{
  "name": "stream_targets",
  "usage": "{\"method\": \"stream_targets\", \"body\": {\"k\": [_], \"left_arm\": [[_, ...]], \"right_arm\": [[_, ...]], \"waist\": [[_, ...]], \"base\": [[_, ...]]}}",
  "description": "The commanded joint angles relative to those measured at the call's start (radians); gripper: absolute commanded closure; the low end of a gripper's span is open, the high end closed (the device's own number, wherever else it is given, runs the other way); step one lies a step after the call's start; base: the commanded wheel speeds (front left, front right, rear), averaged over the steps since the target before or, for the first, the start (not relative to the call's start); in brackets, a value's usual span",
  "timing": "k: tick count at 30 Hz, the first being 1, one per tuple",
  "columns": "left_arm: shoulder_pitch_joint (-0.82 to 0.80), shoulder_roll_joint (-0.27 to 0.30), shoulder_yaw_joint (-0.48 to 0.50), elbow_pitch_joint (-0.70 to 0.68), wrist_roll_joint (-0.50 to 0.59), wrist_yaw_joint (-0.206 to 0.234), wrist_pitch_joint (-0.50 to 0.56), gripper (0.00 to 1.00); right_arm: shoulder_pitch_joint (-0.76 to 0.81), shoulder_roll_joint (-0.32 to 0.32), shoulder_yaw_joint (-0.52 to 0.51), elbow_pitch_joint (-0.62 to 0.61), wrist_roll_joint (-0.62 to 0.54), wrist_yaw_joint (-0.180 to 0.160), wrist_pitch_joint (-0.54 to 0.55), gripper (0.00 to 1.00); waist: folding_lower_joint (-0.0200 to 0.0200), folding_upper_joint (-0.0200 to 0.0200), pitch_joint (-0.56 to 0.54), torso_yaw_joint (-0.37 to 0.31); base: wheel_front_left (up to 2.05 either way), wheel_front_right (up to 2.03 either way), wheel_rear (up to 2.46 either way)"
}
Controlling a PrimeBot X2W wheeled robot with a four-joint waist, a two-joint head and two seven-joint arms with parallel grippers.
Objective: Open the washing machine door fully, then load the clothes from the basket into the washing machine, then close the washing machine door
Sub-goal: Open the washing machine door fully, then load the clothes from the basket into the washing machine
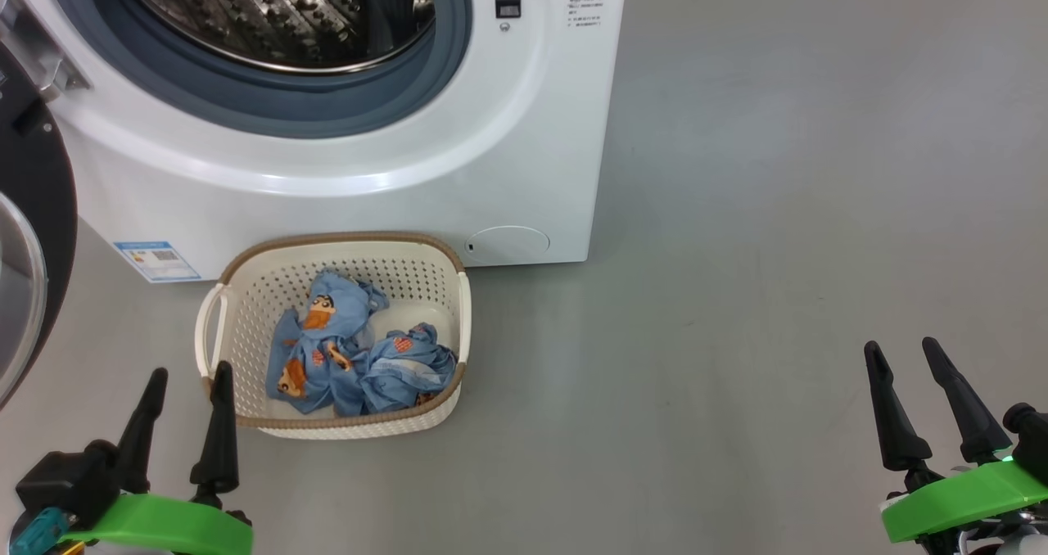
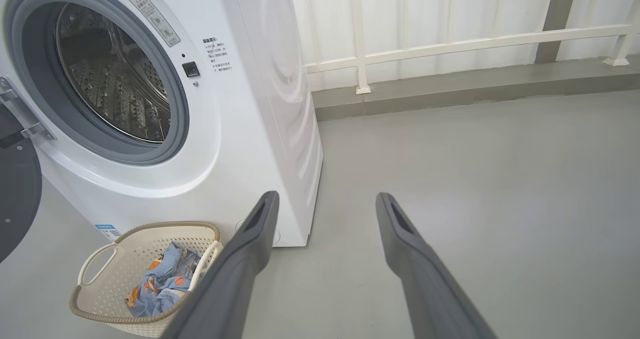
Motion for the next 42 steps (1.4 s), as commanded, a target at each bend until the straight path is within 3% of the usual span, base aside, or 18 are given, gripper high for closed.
{"method": "stream_targets", "body": {"k": [1, 13, 28, 42], "left_arm": [[-0.023, 0.032, 0.032, -0.027, -0.010, -0.001, -0.006, 0.00], [-0.042, 0.041, 0.012, -0.026, -0.013, -0.001, -0.006, 0.00], [-0.058, 0.033, 0.022, -0.040, -0.005, -0.001, -0.006, 0.00], [-0.057, 0.023, 0.033, -0.036, -0.003, -0.001, -0.006, 0.00]], "right_arm": [[0.005, -0.016, 0.017, -0.028, -0.001, 0.002, -0.012, 0.00], [-0.008, -0.015, 0.021, -0.036, -0.004, 0.002, -0.012, 0.00], [-0.020, -0.012, 0.023, -0.039, -0.002, 0.002, -0.012, 0.00], [-0.021, -0.007, 0.023, -0.037, -0.002, 0.002, -0.012, 0.00]], "waist": [[0.0000, 0.0000, 0.005, 0.005], [0.0000, 0.0000, 0.028, 0.017], [0.0000, 0.0000, 0.039, 0.015], [0.0000, 0.0000, 0.033, 0.016]], "base": [[0.00, 0.00, 0.00], [0.03, -0.13, 0.10], [0.68, -1.33, 0.66], [0.12, -0.12, 0.00]]}}
